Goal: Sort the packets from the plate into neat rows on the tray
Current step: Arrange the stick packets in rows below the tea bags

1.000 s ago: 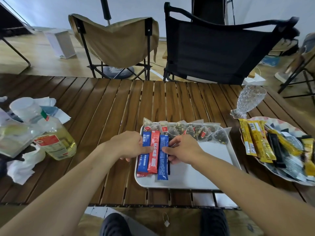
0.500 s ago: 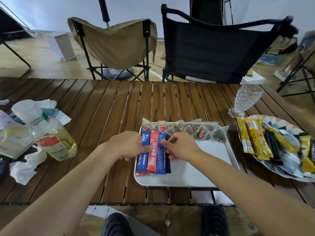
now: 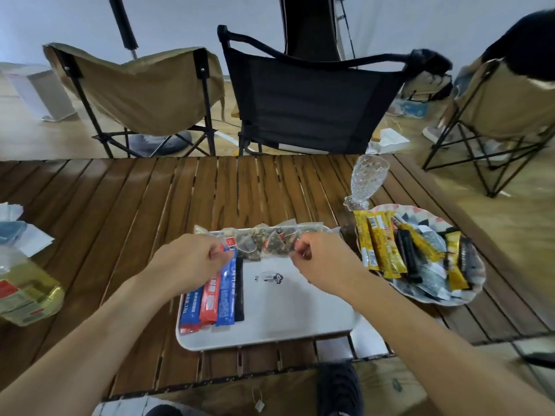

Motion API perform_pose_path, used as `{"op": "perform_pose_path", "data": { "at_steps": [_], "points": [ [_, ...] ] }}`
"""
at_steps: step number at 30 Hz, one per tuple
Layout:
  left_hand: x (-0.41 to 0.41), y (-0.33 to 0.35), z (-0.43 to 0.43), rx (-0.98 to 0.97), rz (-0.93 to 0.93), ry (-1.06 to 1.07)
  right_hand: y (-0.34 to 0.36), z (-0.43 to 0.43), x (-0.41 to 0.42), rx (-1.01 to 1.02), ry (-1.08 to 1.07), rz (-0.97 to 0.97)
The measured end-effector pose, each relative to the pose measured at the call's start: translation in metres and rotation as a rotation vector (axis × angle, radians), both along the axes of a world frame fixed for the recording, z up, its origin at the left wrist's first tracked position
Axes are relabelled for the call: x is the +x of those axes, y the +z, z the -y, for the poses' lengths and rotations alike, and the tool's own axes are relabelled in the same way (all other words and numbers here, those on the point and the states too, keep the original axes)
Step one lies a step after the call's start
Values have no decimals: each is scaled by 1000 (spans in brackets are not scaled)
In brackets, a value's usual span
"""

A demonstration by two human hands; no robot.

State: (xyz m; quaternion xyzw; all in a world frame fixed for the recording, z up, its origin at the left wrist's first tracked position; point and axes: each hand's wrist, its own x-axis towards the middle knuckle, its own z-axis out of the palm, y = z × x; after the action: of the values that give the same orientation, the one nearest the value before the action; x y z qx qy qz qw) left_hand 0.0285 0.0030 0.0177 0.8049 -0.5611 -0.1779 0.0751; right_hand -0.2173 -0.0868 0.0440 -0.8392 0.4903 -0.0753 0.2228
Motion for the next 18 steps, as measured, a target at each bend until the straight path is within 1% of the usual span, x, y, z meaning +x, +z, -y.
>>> {"op": "perform_pose_path", "data": {
  "at_steps": [6,9,14,18],
  "points": [
    [-39,9,25,-110,66,-78,18,36,-65,-2,-175,-35],
    [-55,7,40,-147,77,-110,22,57,-95,29,-230,-99],
    [-89,6,61,-145,86,-215,10,90,-138,82,-401,-78],
    [-118,7,72,-116,105,-255,10,104,-164,50,-501,-154]
  ]
}}
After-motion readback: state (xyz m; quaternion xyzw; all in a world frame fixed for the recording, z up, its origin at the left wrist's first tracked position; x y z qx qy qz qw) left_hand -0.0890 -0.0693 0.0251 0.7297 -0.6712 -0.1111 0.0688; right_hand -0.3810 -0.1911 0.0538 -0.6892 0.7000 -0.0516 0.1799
